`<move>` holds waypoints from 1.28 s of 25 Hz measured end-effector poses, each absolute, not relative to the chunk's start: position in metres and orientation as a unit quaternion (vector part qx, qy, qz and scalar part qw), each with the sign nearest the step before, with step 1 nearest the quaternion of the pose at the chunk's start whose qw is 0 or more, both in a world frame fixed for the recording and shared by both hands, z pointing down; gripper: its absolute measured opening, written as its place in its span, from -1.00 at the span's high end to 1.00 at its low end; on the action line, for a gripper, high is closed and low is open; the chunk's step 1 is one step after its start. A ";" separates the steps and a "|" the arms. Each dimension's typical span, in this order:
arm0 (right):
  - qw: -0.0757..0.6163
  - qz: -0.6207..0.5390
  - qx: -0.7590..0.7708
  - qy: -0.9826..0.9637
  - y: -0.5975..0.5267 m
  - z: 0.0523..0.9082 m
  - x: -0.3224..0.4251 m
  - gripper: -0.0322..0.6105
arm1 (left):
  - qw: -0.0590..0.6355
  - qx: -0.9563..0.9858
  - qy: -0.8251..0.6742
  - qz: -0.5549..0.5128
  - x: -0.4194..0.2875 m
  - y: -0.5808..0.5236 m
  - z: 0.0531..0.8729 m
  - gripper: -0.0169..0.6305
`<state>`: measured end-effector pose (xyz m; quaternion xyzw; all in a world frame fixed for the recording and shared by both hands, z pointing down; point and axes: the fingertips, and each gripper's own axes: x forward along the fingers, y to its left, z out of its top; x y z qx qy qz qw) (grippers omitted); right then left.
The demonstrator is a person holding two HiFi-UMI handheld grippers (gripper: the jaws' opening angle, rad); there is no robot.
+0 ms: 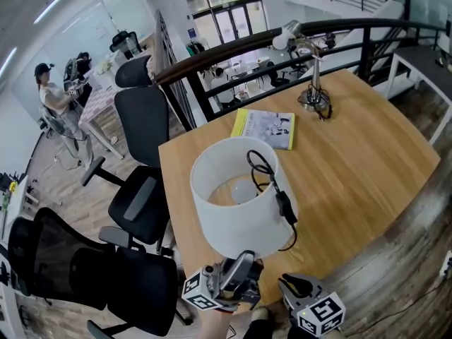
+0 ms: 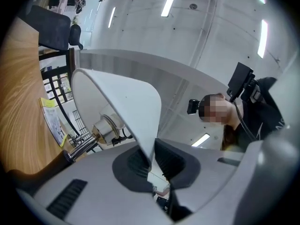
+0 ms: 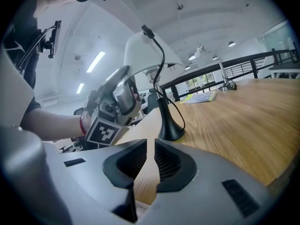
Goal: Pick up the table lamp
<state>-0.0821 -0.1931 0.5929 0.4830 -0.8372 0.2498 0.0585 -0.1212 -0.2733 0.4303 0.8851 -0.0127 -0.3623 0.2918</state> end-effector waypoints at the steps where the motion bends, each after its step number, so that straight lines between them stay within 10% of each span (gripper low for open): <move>1: 0.057 0.248 0.485 -0.837 -0.198 0.592 -0.081 0.70 | 0.289 0.886 -0.014 -0.363 -0.121 -0.277 0.429 0.89; 32: 0.152 0.196 0.520 -0.817 -0.359 0.598 -0.103 0.35 | 0.271 0.895 -0.035 -0.351 -0.122 -0.330 0.413 0.91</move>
